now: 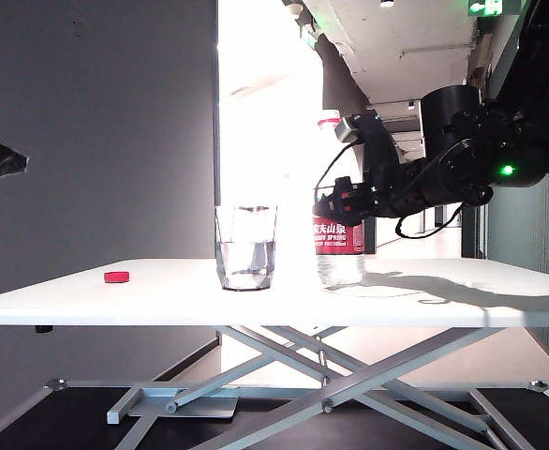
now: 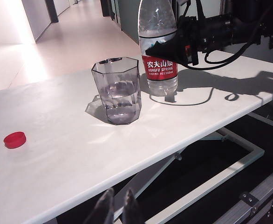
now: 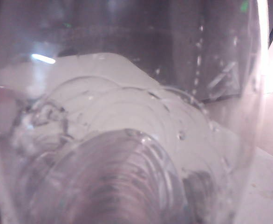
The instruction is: Pick up the mineral water bottle on the table and pour water into the mug until it's half full.
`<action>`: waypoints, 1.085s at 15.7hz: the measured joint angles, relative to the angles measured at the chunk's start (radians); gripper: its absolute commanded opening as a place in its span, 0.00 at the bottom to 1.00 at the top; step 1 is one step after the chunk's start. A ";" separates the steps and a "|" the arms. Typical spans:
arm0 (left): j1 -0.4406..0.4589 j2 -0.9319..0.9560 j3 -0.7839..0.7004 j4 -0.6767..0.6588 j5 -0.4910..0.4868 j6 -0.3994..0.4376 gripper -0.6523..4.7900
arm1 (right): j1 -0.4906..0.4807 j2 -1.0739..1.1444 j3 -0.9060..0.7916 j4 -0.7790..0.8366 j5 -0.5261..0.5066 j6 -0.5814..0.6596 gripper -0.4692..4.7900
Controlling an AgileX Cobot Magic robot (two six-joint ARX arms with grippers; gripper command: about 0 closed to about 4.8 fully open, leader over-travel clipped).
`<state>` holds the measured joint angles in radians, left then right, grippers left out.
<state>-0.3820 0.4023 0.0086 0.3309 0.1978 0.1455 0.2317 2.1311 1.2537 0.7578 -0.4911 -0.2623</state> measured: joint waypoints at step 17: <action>0.000 0.000 0.000 -0.010 0.001 0.000 0.17 | -0.001 0.007 0.005 0.037 -0.018 0.007 1.00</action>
<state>-0.3820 0.4023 0.0086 0.3206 0.1986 0.1455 0.2306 2.1384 1.2583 0.7944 -0.5095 -0.2554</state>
